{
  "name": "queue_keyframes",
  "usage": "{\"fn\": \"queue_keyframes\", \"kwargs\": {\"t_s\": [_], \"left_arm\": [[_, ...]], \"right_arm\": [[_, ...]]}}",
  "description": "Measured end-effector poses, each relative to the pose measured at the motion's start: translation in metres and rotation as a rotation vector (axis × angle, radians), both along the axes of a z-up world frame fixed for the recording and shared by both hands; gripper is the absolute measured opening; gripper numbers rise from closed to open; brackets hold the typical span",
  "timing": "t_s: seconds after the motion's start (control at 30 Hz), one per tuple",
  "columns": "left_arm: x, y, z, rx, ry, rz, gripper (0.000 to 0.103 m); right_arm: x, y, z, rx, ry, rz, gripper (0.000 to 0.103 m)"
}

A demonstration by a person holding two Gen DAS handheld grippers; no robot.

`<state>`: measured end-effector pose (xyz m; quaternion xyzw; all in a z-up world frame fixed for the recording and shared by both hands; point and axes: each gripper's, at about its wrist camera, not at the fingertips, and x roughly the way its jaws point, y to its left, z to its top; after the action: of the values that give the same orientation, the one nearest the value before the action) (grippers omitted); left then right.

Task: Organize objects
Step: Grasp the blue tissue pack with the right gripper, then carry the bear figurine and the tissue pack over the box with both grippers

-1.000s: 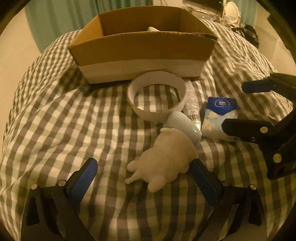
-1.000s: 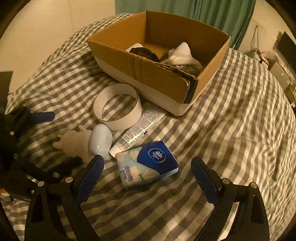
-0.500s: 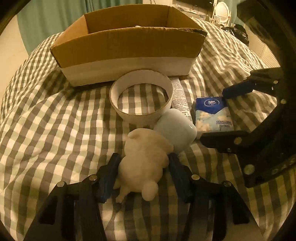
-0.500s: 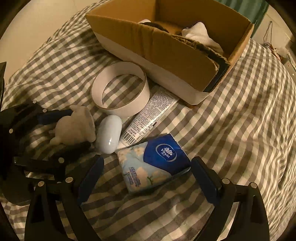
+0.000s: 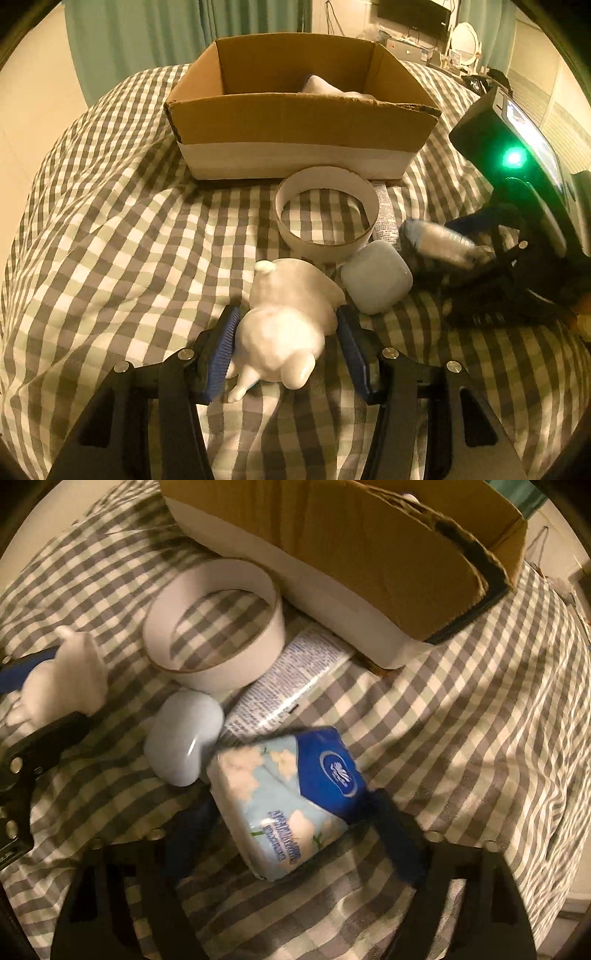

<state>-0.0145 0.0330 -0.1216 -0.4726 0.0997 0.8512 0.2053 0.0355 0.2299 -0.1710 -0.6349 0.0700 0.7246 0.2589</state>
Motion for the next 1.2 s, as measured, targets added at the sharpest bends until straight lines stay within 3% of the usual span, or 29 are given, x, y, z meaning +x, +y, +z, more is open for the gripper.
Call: {"fn": "queue_keyframes", "kwargs": {"t_s": [0.03, 0.13, 0.2, 0.47, 0.8, 0.87, 1.2], "left_arm": [[0.0, 0.0, 0.0, 0.003, 0.002, 0.002, 0.055], [0.002, -0.004, 0.001, 0.014, 0.003, 0.014, 0.055], [0.002, -0.005, 0.002, 0.02, 0.004, 0.02, 0.055], [0.007, -0.012, 0.017, 0.04, 0.033, 0.038, 0.055], [0.02, -0.022, 0.041, 0.077, 0.054, 0.05, 0.055], [0.021, -0.025, 0.046, 0.086, 0.06, 0.05, 0.055], [0.03, -0.027, 0.088, 0.101, 0.115, -0.021, 0.055]], "right_arm": [[0.001, 0.001, 0.0, 0.017, 0.001, -0.016, 0.05], [0.008, 0.003, 0.005, 0.048, 0.033, -0.056, 0.031], [0.011, 0.002, 0.009, 0.059, 0.059, -0.063, 0.023], [0.005, -0.03, 0.031, 0.188, 0.09, -0.019, 0.022], [0.003, -0.083, 0.073, 0.205, 0.172, 0.012, 0.022], [0.003, -0.095, 0.083, 0.172, 0.191, 0.018, 0.022], [0.017, -0.135, 0.13, 0.171, 0.279, 0.035, 0.022]]}}
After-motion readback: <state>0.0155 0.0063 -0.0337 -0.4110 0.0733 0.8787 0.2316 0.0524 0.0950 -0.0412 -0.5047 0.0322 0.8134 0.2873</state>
